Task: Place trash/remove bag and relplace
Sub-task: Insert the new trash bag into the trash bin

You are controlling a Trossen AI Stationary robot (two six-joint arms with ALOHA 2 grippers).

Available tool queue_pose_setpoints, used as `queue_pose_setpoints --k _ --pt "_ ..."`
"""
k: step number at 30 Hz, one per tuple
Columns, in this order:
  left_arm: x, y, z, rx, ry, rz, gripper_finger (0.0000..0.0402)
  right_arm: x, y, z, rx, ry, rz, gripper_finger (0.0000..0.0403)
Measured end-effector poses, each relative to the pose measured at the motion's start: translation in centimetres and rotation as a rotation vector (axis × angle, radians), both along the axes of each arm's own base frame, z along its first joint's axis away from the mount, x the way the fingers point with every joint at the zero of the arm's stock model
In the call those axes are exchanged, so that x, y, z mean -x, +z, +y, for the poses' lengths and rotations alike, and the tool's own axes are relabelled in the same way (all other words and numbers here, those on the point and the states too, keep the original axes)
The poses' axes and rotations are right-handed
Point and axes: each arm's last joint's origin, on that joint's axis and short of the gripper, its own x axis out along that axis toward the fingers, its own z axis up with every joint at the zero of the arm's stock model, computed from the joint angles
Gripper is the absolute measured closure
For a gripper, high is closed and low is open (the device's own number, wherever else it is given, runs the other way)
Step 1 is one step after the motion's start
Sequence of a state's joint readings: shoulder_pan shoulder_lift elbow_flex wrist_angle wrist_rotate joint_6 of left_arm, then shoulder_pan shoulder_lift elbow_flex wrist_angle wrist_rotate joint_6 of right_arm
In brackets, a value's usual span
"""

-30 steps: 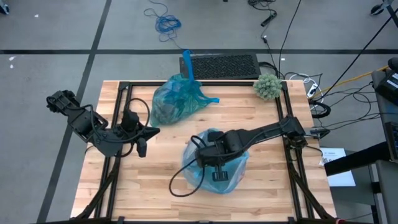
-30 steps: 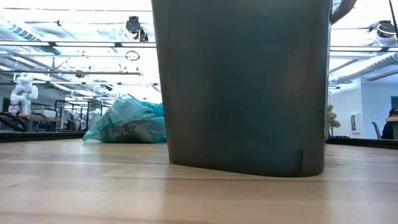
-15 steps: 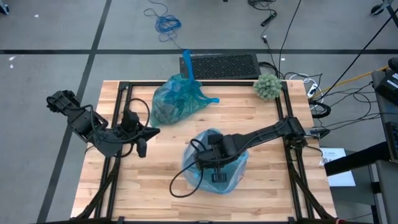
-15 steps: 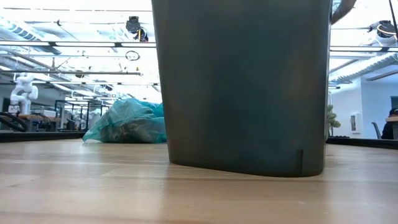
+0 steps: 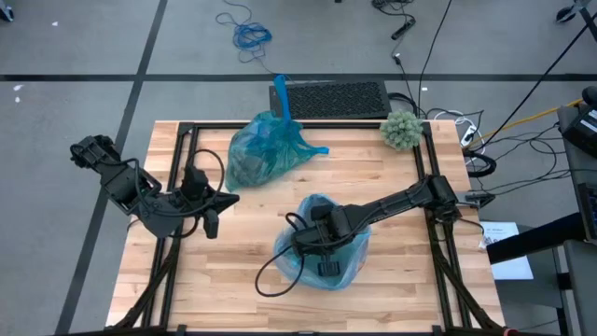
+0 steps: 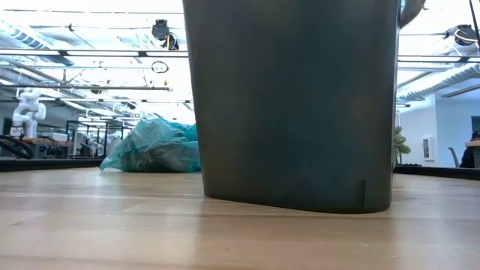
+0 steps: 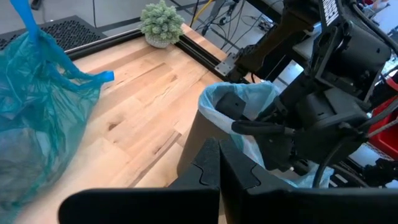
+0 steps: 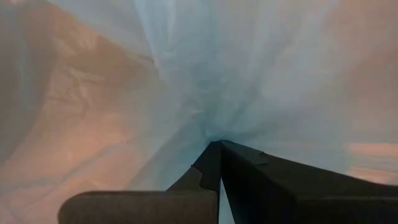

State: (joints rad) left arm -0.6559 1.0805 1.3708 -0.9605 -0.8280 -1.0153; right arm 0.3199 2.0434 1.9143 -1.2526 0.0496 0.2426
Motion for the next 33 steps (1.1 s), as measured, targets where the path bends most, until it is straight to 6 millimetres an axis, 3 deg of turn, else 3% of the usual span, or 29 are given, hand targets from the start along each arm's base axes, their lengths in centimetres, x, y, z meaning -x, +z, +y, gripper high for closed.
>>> queue_pose_setpoints --k 9,12,16,24,33 --pt "-0.1 0.1 -0.1 0.052 0.025 -0.027 0.0402 0.5 1.4 -0.1 -0.024 -0.02 -0.045 0.0403" --pt "-1.3 -0.9 -0.5 0.11 -0.035 0.063 0.0399 0.5 1.5 -0.1 -0.025 -0.018 -0.048 0.0403" --pt "-2.9 -2.0 -1.0 0.109 -0.071 0.145 0.0361 0.5 1.6 0.1 -0.026 -0.012 -0.054 0.0403" --pt "-6.4 -4.2 -1.0 0.144 -0.063 0.26 0.0242 0.5 1.6 0.3 -0.047 0.0 -0.06 0.0403" --pt "-9.2 -4.7 -0.8 0.134 -0.109 0.224 0.0231 0.5 1.6 0.3 -0.051 0.008 -0.066 0.0403"
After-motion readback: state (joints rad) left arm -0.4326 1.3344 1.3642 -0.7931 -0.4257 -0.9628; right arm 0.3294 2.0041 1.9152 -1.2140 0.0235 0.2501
